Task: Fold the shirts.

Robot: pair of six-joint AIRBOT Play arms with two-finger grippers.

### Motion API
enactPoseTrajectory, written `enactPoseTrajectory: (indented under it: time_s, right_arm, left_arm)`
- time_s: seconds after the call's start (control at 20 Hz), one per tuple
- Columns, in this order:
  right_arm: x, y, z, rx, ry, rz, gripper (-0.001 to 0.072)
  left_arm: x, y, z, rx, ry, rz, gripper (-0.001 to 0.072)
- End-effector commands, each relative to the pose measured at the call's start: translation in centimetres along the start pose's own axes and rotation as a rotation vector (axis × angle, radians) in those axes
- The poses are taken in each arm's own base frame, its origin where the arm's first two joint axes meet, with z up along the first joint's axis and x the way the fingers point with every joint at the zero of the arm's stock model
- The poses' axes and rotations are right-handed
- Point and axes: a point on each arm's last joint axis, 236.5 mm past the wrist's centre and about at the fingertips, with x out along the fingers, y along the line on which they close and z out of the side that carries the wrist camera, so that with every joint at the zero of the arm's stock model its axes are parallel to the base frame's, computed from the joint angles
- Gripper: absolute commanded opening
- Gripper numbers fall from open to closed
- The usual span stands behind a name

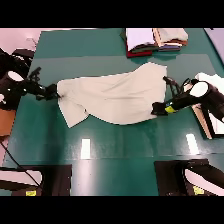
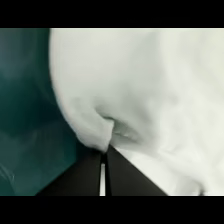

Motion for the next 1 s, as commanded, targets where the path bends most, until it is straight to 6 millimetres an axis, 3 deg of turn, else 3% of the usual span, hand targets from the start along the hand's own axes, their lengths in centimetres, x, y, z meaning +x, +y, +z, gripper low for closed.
enactPoseTrajectory:
  time_s: [0.0,0.1,0.2,0.35,0.45,0.5,0.6,0.75,0.85,0.95]
  right_arm:
    - [-4.9,1.5,4.4,-0.097,-0.124,-0.039,0.0018]
    - [-10.8,3.4,8.0,-0.178,-0.257,-0.077,0.0018]
    - [-18.0,5.6,10.9,-0.243,-0.416,-0.105,0.0018]
    - [-30.0,8.5,12.5,-0.302,-0.680,-0.132,0.0018]
    - [-36.7,9.7,11.5,-0.326,-0.825,-0.165,0.0018]
    - [-39.6,10.1,10.7,-0.334,-0.889,-0.185,0.0018]
    - [-43.9,10.2,8.8,-0.326,-1.004,-0.229,0.0017]
    - [-46.8,8.7,6.4,-0.271,-1.116,-0.303,0.0017]
    - [-47.3,7.5,5.5,-0.241,-1.136,-0.343,0.0017]
    - [-46.7,6.8,5.5,-0.236,-1.097,-0.348,0.0017]
  left_arm:
    - [-8.3,-4.5,5.2,0.116,-0.243,-0.013,0.0022]
    - [-17.6,-9.5,7.8,0.225,-0.457,-0.034,0.0023]
    - [-27.8,-14.6,7.9,0.336,-0.679,-0.055,0.0023]
    - [-42.2,-21.4,3.6,0.486,-0.992,-0.083,0.0023]
    - [-49.8,-24.7,-1.0,0.567,-1.173,-0.101,0.0022]
    - [-52.7,-25.9,-3.3,0.599,-1.241,-0.109,0.0022]
    - [-57.2,-27.8,-7.8,0.651,-1.356,-0.126,0.0022]
    - [-61.5,-29.4,-12.1,0.682,-1.463,-0.154,0.0021]
    - [-62.9,-29.3,-12.7,0.676,-1.501,-0.132,0.0021]
    - [-61.6,-28.2,-11.5,0.619,-1.449,-0.114,0.0021]
